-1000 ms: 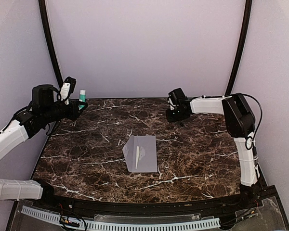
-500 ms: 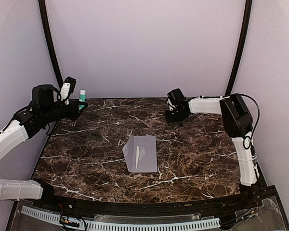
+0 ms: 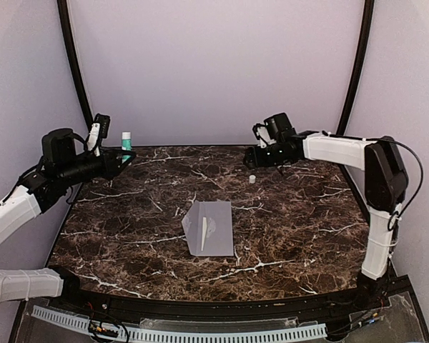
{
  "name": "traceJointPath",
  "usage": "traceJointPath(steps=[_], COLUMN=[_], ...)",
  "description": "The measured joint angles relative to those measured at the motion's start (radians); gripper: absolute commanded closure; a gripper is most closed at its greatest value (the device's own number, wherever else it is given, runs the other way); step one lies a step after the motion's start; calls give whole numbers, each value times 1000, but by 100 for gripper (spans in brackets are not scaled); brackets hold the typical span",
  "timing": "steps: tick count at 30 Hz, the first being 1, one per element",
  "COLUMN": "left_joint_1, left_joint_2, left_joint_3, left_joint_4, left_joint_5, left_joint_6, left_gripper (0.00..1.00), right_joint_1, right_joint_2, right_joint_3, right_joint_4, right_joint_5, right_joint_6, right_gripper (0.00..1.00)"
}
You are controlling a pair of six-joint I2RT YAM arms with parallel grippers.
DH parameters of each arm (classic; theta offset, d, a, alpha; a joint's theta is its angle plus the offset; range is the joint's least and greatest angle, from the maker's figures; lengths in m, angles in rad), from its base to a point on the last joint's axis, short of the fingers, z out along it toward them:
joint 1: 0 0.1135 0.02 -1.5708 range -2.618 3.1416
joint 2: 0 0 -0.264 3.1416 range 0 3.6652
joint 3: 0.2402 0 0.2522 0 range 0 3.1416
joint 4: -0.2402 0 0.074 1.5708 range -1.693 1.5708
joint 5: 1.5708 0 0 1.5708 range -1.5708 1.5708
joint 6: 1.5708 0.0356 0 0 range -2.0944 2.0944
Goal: Place the letter into the envelope and seal it
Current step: Unscrew the solid glue.
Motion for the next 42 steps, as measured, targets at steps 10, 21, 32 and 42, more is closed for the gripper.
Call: traceJointPath(steps=[10,21,32,42], left_joint_1=[-188,-458,-548,-557], left_joint_2=[-67,118,185,232], left_joint_3=[-142,-123,-69,-43], left_joint_4=[320,584,657,675], left_joint_5=[150,128,111,133], left_joint_6=[-316,-436,-420,-417], left_gripper=[100,100,100,100], right_joint_1=[20,299,419,442], right_joint_2=[-595,-779,-731,-677], right_joint_3=[-440,-594,-583,-520], right_joint_4=[292,561,663,678], right_joint_5=[-329,-444,-461,-483], right_joint_6=[117,270,313,315], right_gripper=[20,42,59,68])
